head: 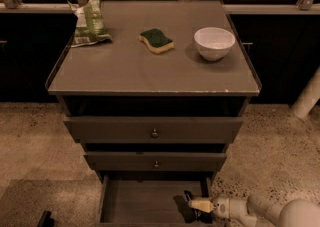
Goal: Place rxbar chocolate into bottom drawer
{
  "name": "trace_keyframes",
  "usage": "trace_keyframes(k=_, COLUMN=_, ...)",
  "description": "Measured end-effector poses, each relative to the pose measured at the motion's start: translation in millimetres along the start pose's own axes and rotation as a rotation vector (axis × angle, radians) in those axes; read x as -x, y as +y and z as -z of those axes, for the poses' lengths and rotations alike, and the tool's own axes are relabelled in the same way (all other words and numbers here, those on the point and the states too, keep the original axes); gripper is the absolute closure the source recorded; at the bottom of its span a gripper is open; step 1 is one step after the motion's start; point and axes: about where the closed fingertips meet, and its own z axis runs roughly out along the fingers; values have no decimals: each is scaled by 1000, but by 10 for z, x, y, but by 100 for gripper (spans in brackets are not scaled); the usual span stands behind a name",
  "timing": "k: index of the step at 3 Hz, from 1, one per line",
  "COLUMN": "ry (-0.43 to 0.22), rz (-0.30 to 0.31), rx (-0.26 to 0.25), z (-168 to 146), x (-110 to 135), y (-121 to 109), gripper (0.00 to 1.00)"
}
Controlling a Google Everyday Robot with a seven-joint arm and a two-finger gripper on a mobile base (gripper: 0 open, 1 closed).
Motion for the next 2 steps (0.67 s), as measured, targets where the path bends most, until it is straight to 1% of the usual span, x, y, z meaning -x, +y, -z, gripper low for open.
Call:
trace_keyframes(k=1, ry=0, rz=0, rx=0, z=0, x=0, y=0, gripper=11)
trace_keyframes(k=2, ry=0, rz=0, rx=0, z=-1, x=0, y=0, gripper=0)
